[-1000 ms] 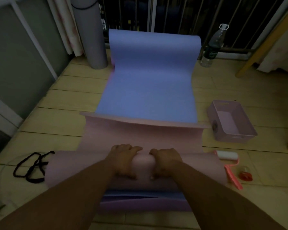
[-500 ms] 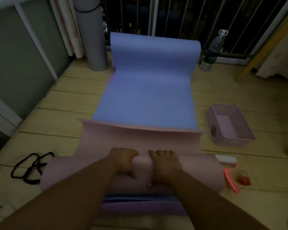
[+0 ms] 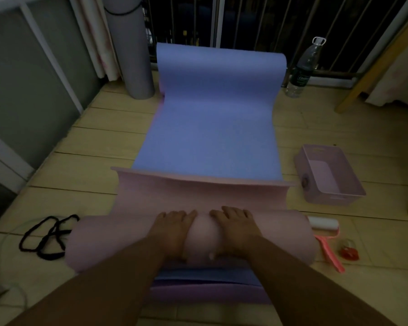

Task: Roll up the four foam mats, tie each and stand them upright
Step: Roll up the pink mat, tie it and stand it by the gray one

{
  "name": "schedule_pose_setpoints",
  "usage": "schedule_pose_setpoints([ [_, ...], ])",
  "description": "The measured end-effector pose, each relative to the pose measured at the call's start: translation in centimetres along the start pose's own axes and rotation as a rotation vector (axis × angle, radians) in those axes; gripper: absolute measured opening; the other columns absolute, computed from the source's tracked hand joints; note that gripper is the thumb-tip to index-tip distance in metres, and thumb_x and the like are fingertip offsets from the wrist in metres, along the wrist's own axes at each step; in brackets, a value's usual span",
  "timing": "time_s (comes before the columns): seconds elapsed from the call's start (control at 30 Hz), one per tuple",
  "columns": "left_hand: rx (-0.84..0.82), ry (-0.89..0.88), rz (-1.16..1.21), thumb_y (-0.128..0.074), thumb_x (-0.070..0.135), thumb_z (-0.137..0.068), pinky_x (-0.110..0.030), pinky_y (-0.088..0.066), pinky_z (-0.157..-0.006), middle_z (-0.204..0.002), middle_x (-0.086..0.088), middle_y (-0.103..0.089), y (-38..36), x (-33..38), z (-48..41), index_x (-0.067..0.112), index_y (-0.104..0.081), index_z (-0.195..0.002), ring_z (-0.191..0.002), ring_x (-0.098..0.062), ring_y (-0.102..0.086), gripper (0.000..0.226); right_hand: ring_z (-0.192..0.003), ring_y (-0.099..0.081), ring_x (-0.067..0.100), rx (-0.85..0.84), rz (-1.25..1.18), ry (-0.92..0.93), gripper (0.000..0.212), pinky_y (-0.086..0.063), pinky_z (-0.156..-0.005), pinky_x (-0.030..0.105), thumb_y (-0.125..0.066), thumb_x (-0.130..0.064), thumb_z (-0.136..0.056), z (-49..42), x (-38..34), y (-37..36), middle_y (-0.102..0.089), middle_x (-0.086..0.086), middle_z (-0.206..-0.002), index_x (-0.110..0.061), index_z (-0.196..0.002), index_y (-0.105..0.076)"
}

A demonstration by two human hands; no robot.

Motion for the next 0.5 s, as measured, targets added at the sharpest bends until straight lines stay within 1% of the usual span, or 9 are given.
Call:
schedule_pose_setpoints([
  [0.03,0.000,-0.010,0.008,-0.079,0.059,-0.064,-0.042,-0.030,-0.107,-0.149,-0.004,-0.038,0.5,0.0,-0.3,0.030,-0.005,-0.154,-0.131,-0.026,-0.042,0.120,-0.150,-0.005,0.029,-0.052,0.046,0.004,0.125,-0.001,-0.119,0.054,-0.077,-0.070,-0.059,0.2,0.1,-0.1,-0.004,0.007,-0.164,-0.036,-0.154,-0.003],
  [0.1,-0.006,-0.020,0.033,-0.082,0.055,-0.062,-0.039,-0.036,-0.098,-0.136,0.000,-0.052,1.3,-0.2,-0.8,0.037,-0.021,-0.148,-0.118,-0.023,-0.054,0.107,-0.150,-0.001,0.032,-0.096,0.092,-0.018,0.135,0.000,-0.119,0.057,-0.082,-0.064,-0.058,0.4,0.2,-0.2,0.001,0.009,-0.164,-0.035,-0.154,0.007],
  [0.17,-0.022,-0.011,0.062,-0.082,0.053,-0.063,-0.040,-0.036,-0.099,-0.132,0.002,-0.056,1.8,-0.3,-1.1,0.040,-0.027,-0.144,-0.114,-0.023,-0.056,0.099,-0.147,-0.015,0.033,-0.068,0.086,-0.048,0.129,-0.007,-0.118,0.055,-0.083,-0.057,-0.061,0.1,0.1,-0.1,-0.016,0.011,-0.160,-0.033,-0.155,0.002],
  [0.23,-0.024,-0.016,0.064,-0.081,0.054,-0.064,-0.042,-0.032,-0.102,-0.138,0.001,-0.051,1.7,-0.5,-1.1,0.040,-0.024,-0.147,-0.120,-0.023,-0.051,0.102,-0.131,-0.041,0.031,-0.035,0.089,-0.052,0.106,-0.023,-0.112,0.047,-0.080,-0.051,-0.065,-0.3,0.0,0.2,-0.043,0.008,-0.144,-0.032,-0.150,-0.020],
  [0.27,-0.012,-0.029,0.056,-0.079,0.056,-0.065,-0.043,-0.029,-0.105,-0.144,-0.001,-0.044,1.5,-0.6,-0.9,0.039,-0.018,-0.150,-0.127,-0.024,-0.046,0.106,-0.121,-0.049,0.029,-0.034,0.096,-0.054,0.094,-0.030,-0.106,0.043,-0.079,-0.048,-0.066,-0.5,-0.2,0.4,-0.052,0.007,-0.134,-0.031,-0.144,-0.030],
  [0.33,0.029,-0.055,0.033,-0.076,0.060,-0.066,-0.046,-0.019,-0.113,-0.156,-0.003,-0.025,0.9,-0.8,-0.1,0.037,-0.007,-0.153,-0.141,-0.025,-0.027,0.114,-0.108,-0.057,0.026,-0.068,0.117,-0.055,0.079,-0.036,-0.098,0.039,-0.077,-0.047,-0.069,-0.7,-0.5,1.2,-0.060,0.004,-0.121,-0.031,-0.136,-0.038],
  [0.4,0.048,-0.071,0.014,-0.075,0.063,-0.065,-0.047,-0.013,-0.117,-0.159,-0.004,-0.016,0.5,-1.0,0.5,0.036,-0.002,-0.153,-0.145,-0.026,-0.018,0.118,-0.109,-0.057,0.026,-0.143,0.114,-0.044,0.078,-0.037,-0.099,0.040,-0.076,-0.052,-0.071,-1.0,-0.8,2.0,-0.059,0.002,-0.122,-0.033,-0.137,-0.039],
  [0.43,0.041,-0.075,0.002,-0.076,0.062,-0.065,-0.046,-0.016,-0.117,-0.158,-0.005,-0.020,0.5,-1.0,0.6,0.036,-0.003,-0.153,-0.143,-0.026,-0.022,0.118,-0.114,-0.055,0.026,-0.197,0.090,-0.042,0.083,-0.037,-0.101,0.041,-0.077,-0.056,-0.070,-1.2,-0.8,2.3,-0.057,0.002,-0.129,-0.034,-0.140,-0.038],
  [0.5,0.011,-0.058,-0.013,-0.079,0.058,-0.064,-0.040,-0.028,-0.111,-0.150,-0.005,-0.038,1.0,-0.8,0.5,0.033,-0.012,-0.152,-0.133,-0.026,-0.040,0.113,-0.128,-0.048,0.029,-0.273,0.031,-0.045,0.099,-0.035,-0.109,0.045,-0.079,-0.062,-0.066,-1.2,-0.7,2.4,-0.047,0.004,-0.145,-0.032,-0.148,-0.032],
])
Point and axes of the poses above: each hand's wrist, its own z-axis away from the middle knuckle, its own y-axis out of the back of the hand, x = y × z, the point moved 1 cm from there along -z, towards the middle knuckle
